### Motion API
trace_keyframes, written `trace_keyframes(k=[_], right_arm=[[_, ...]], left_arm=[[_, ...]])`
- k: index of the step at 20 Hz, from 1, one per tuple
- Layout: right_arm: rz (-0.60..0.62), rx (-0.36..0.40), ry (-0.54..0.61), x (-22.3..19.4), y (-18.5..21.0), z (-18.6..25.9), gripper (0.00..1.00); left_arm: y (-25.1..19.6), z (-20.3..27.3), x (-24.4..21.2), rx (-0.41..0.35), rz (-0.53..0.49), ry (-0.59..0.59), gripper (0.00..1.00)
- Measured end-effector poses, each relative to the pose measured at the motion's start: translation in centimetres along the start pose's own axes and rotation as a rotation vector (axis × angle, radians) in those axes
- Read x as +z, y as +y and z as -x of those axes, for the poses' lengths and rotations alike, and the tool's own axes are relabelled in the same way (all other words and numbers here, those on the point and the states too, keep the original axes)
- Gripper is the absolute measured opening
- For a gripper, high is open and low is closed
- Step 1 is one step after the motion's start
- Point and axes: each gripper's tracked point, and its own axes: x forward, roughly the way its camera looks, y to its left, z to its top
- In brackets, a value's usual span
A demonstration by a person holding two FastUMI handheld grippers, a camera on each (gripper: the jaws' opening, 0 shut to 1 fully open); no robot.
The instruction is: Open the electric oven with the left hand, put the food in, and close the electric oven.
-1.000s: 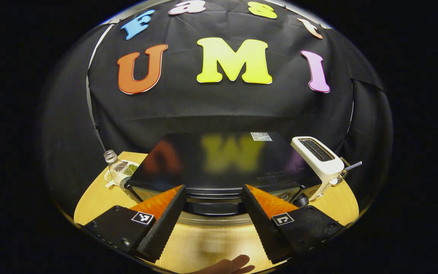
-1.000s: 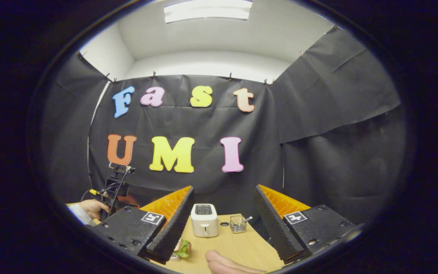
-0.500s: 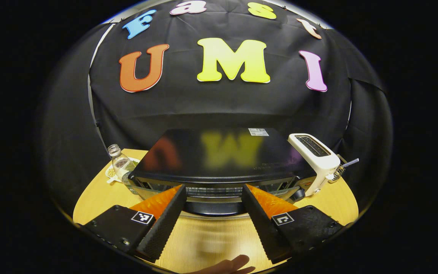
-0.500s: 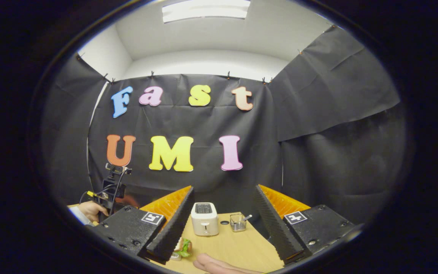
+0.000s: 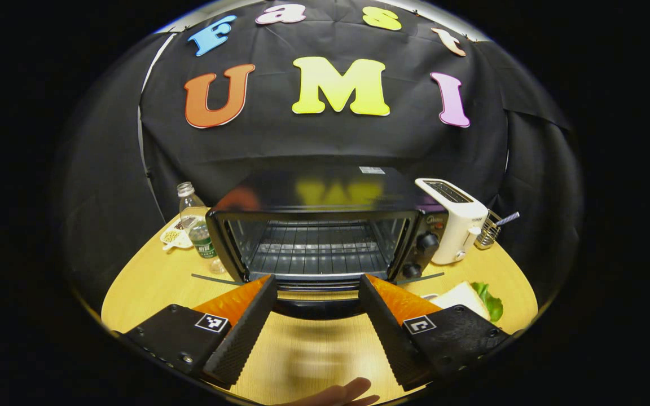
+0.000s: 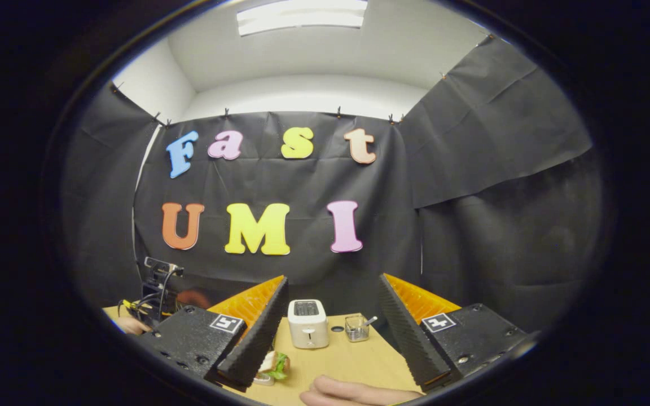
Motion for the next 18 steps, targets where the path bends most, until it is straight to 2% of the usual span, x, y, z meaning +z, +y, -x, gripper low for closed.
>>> trace_keyframes(k=[2,3,8,9,10,15,16,17,18], right_arm=[[0.002,0.005,0.008,-0.1,0.0,0.2,1.00],[0.003,0.006,0.010,-0.3,0.0,0.4,0.91],[0.022,0.018,0.026,-1.0,0.5,1.3,0.91],[0.022,0.017,0.032,-1.3,0.6,1.3,0.91],[0.012,0.014,0.041,-1.5,0.6,1.2,1.00],[-0.006,0.053,0.099,-3.1,1.6,1.0,1.00],[-0.004,0.051,0.102,-3.2,1.5,1.0,1.00],[0.000,0.047,0.103,-3.6,1.4,0.9,1.00],[0.005,0.044,0.107,-3.8,1.4,0.9,1.00]], left_arm=[[-0.1,0.5,-1.9,0.000,0.000,0.008,0.97],[-0.1,0.9,-2.7,0.000,0.001,0.012,0.96],[-0.1,1.5,-5.9,-0.004,0.010,-0.015,0.96],[0.0,1.5,-6.6,-0.005,0.012,-0.017,0.84],[-0.1,1.5,-7.5,-0.004,0.013,-0.008,0.95],[0.1,0.6,-11.7,-0.002,0.043,0.079,0.94],[0.2,0.2,-12.5,0.001,0.060,0.103,0.83],[0.1,0.0,-13.1,0.001,0.078,0.118,0.93],[-0.1,0.1,-12.8,0.003,0.082,0.100,0.94]])
